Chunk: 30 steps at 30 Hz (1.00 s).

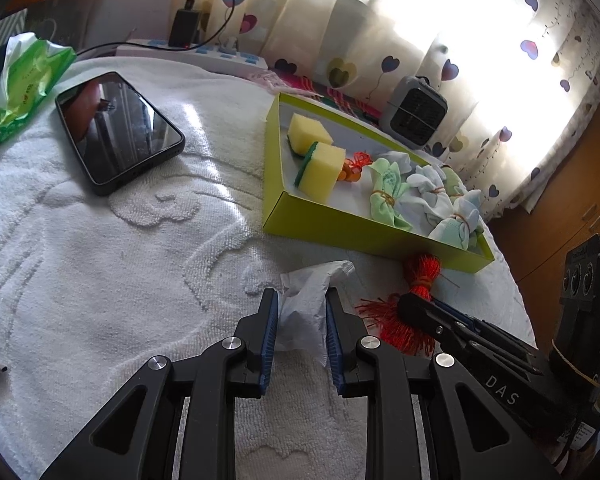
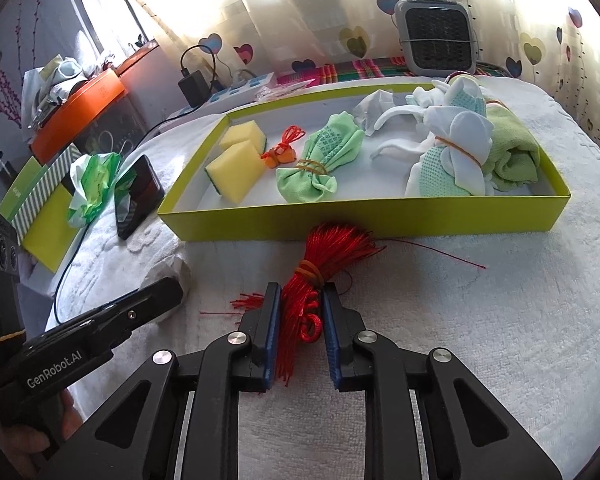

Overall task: Organize soft objects
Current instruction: 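Lower the right tool onto the red tasseled string and close on it, then lift the red string with the right tool and carry it toward the box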

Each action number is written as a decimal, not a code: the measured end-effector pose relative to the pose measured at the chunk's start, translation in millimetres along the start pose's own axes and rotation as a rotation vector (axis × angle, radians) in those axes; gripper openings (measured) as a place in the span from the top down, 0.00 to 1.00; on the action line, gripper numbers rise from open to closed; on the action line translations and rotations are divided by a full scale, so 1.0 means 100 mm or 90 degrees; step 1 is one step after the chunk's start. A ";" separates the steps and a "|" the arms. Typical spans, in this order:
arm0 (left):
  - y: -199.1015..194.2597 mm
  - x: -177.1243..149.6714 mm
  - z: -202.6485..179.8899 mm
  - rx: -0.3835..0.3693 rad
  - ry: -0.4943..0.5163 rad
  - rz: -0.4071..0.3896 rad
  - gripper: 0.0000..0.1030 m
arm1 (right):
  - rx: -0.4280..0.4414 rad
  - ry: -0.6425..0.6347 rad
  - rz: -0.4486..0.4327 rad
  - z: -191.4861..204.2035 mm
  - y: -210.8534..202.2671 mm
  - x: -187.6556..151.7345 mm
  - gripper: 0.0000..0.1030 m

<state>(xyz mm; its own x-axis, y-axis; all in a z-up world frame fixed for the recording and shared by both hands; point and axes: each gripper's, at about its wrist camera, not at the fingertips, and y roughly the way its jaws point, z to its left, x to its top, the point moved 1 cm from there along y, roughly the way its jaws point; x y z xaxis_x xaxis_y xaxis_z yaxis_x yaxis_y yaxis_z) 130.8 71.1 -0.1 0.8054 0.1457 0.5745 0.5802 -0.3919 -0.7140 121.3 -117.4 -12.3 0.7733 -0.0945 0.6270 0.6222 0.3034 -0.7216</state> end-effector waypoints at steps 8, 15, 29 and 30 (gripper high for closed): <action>-0.04 -0.03 -0.05 -0.003 0.006 0.001 0.80 | 0.007 -0.002 -0.006 -0.04 -0.07 -0.04 0.82; -0.08 -0.06 -0.08 -0.003 0.014 -0.001 0.80 | 0.019 0.008 -0.017 -0.08 -0.16 -0.08 0.82; -0.21 -0.12 -0.19 0.002 0.030 -0.012 0.80 | 0.034 0.014 -0.042 -0.13 -0.36 -0.13 0.82; -0.21 -0.13 -0.19 0.003 0.031 -0.013 0.80 | 0.034 0.013 -0.042 -0.13 -0.37 -0.13 0.82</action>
<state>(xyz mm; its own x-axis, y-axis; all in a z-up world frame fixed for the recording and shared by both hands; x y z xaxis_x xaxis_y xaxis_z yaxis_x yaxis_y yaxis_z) 105.6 60.2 15.5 0.7869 0.1086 0.6075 0.5966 -0.3856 -0.7039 89.4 -140.3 2.5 0.7333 -0.1357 0.6662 0.6652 0.3463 -0.6616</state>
